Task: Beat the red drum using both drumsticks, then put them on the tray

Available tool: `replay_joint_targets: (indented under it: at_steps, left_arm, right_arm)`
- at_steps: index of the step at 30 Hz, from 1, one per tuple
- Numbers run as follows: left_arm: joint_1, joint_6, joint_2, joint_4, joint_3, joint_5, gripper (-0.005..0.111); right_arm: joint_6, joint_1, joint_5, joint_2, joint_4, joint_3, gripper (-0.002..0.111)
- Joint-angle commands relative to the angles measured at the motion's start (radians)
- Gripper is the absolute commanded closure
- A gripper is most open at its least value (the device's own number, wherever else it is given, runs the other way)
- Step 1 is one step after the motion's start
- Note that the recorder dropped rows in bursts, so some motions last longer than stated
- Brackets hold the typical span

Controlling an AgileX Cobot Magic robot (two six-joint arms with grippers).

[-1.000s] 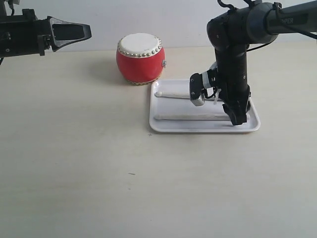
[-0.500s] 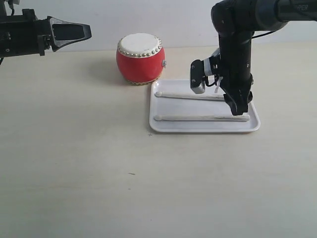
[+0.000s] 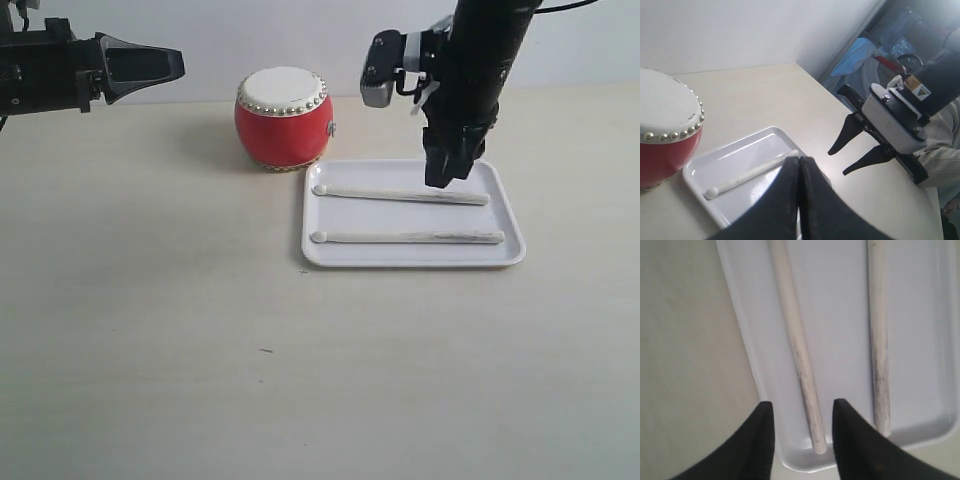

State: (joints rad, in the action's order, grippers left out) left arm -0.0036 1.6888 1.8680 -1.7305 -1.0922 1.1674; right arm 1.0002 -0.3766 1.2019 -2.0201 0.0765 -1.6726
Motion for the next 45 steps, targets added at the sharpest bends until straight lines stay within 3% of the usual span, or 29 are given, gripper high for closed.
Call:
replay_joint_targets:
  at_steps: [1, 5, 16, 22, 24, 28, 32, 35, 39, 41, 45]
  left_arm:
    - [0.004, 0.0, 0.001, -0.014, -0.003, -0.001, 0.107]
    - [0.004, 0.0, 0.001, -0.004, -0.003, -0.015, 0.107]
    - [0.004, 0.0, 0.001, -0.002, -0.003, -0.073, 0.107]
    - [0.004, -0.014, -0.001, -0.001, -0.003, -0.221, 0.107]
    - [0.0, -0.033, -0.007, 0.009, -0.003, -0.304, 0.107]
    - [-0.049, -0.11, -0.05, 0.07, 0.002, -0.643, 0.107]
    - [-0.183, -0.123, -0.123, 0.097, 0.029, -1.117, 0.107]
    - [-0.294, -0.095, -0.172, 0.104, 0.035, -1.333, 0.107]
    - [-0.402, -0.097, -0.232, 0.16, 0.045, -1.304, 0.107]
    - [-0.429, -0.097, -0.271, 0.162, 0.051, -1.147, 0.107]
    - [-0.416, -0.035, -0.362, 0.129, 0.08, -0.843, 0.107]
  right_arm:
    - [-0.011, 0.004, -0.004, 0.041, 0.052, 0.001, 0.09]
    - [-0.053, 0.004, -0.004, 0.065, 0.052, 0.001, 0.108]
    - [-0.108, 0.017, -0.006, 0.133, 0.195, 0.001, 0.108]
    - [-0.108, 0.101, -0.022, 0.141, 0.403, 0.001, 0.108]
    - [-0.114, 0.128, -0.025, 0.141, 0.442, 0.001, 0.108]
    - [-0.162, 0.144, -0.03, 0.139, 0.44, 0.001, 0.108]
    - [-0.201, 0.144, -0.03, 0.13, 0.472, 0.001, 0.108]
    - [-0.201, 0.144, -0.03, 0.125, 0.522, 0.001, 0.108]
    - [-0.201, 0.144, -0.03, 0.119, 0.531, 0.001, 0.108]
    - [-0.199, 0.144, -0.03, 0.119, 0.531, 0.001, 0.108]
    - [-0.199, 0.144, -0.03, 0.119, 0.533, 0.001, 0.108]
